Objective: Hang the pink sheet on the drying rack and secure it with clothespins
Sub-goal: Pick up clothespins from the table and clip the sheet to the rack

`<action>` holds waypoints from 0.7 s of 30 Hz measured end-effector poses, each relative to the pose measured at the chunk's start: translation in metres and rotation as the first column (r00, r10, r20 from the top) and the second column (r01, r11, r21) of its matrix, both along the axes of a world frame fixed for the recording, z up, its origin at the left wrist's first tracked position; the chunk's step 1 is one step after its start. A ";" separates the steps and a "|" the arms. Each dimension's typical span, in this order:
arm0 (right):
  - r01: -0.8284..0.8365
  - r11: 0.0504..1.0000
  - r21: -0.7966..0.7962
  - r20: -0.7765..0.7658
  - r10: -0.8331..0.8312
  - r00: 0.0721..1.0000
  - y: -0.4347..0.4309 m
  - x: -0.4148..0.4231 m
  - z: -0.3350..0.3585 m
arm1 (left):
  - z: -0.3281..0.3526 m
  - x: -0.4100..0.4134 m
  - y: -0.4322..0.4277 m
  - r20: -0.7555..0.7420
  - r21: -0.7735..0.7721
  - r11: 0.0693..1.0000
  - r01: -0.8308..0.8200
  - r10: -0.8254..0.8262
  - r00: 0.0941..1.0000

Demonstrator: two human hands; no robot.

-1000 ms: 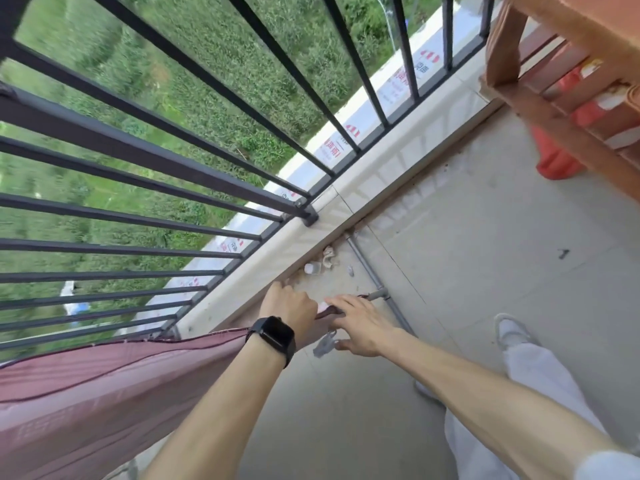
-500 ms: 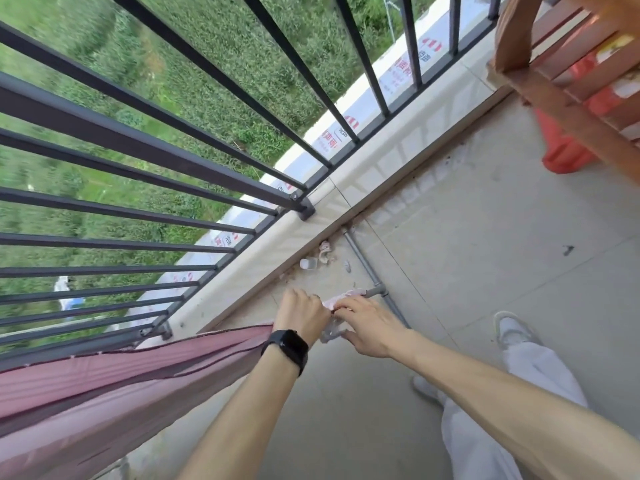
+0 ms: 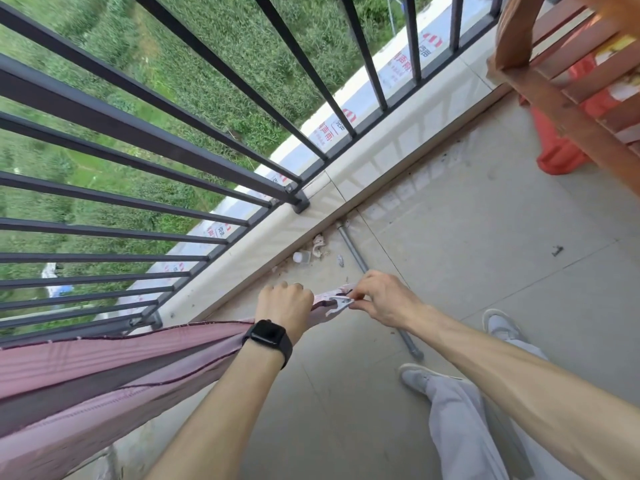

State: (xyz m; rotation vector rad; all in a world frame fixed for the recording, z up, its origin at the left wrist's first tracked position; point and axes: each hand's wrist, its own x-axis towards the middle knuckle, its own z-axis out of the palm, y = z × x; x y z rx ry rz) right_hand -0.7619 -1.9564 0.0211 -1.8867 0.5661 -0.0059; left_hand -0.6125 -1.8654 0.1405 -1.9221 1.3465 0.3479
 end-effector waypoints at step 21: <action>-0.061 0.997 -0.053 -0.041 0.059 0.997 0.000 0.006 -0.004 | -0.019 -0.003 -0.011 -0.004 0.260 0.957 0.130 -0.133 0.991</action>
